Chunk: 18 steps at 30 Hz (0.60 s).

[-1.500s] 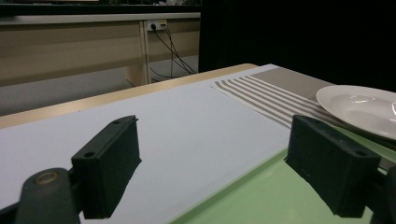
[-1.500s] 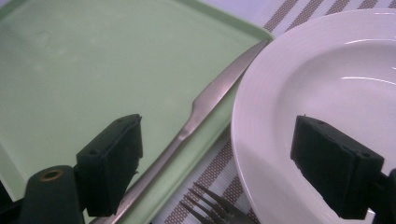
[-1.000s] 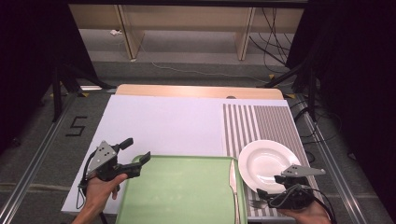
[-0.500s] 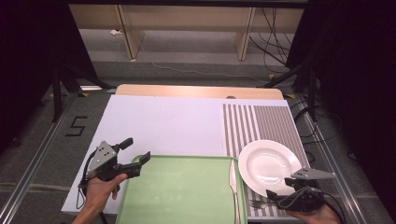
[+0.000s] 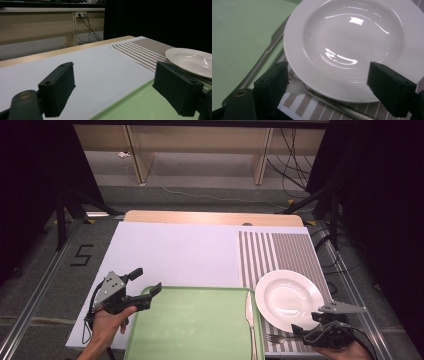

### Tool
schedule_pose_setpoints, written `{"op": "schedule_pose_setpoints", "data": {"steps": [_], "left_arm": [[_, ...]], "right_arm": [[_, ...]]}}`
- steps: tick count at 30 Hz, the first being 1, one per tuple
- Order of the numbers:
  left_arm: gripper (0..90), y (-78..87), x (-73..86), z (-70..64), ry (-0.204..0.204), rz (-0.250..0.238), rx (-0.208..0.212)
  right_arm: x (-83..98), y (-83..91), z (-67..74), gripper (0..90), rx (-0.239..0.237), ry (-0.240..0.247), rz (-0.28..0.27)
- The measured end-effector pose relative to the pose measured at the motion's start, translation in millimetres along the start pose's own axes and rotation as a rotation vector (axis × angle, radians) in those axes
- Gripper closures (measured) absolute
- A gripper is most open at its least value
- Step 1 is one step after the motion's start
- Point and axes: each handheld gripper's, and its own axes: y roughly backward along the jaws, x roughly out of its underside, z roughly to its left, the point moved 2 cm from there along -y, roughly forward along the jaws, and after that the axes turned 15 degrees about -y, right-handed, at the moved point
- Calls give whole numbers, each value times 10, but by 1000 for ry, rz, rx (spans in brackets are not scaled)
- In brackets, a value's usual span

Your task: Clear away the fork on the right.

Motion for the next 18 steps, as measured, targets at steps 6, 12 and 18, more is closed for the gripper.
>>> {"op": "schedule_pose_setpoints", "data": {"steps": [6, 12, 18], "left_arm": [[166, 4, 2, 2, 0, 11, -6], [165, -3, 4, 3, -1, 13, -4], [166, 4, -2, 1, -2, 5, -2]], "right_arm": [[13, 40, -44, 187, 20, -4, 26], [46, 37, -110, 187, 26, -14, 25], [68, 42, -157, 187, 35, -38, 37]]}}
